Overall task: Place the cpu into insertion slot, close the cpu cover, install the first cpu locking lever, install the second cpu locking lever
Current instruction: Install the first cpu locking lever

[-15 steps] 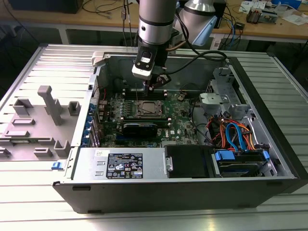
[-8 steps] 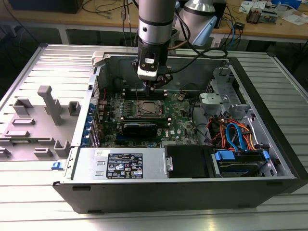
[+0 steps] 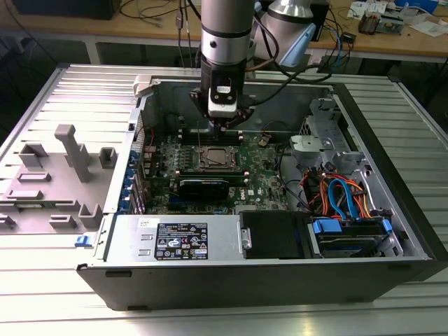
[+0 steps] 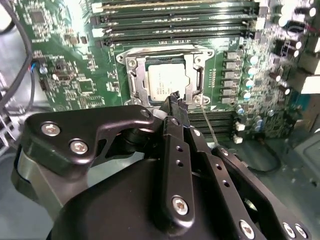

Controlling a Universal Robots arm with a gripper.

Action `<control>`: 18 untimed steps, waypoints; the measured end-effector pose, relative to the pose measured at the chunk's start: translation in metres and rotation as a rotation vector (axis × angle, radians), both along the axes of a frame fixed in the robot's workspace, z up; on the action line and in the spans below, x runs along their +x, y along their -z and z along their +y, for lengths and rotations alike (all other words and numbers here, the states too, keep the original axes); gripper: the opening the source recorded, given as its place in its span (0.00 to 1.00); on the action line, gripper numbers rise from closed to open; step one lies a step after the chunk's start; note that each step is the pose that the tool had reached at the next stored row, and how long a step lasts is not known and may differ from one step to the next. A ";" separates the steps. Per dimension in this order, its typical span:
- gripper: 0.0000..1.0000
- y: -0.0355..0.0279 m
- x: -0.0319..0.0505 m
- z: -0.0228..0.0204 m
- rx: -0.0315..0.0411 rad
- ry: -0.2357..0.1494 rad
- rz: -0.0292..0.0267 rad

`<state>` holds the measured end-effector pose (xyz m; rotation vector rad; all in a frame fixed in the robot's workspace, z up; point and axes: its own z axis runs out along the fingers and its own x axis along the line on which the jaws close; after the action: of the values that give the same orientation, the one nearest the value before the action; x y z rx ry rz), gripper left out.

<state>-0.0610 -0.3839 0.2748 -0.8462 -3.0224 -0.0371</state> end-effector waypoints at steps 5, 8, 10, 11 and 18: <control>0.11 0.0007 0.0000 0.0000 0.0000 -0.120 -0.0016; 0.11 0.0011 0.0000 0.0000 0.0001 -0.179 -0.0016; 0.11 0.0013 0.0000 0.0000 0.0000 -0.250 -0.0019; 0.11 0.0013 0.0000 0.0000 0.0001 -0.270 -0.0022; 0.11 0.0013 0.0000 0.0000 0.0000 -0.302 -0.0034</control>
<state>-0.0610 -0.3839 0.2735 -0.3825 -3.1150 -0.0375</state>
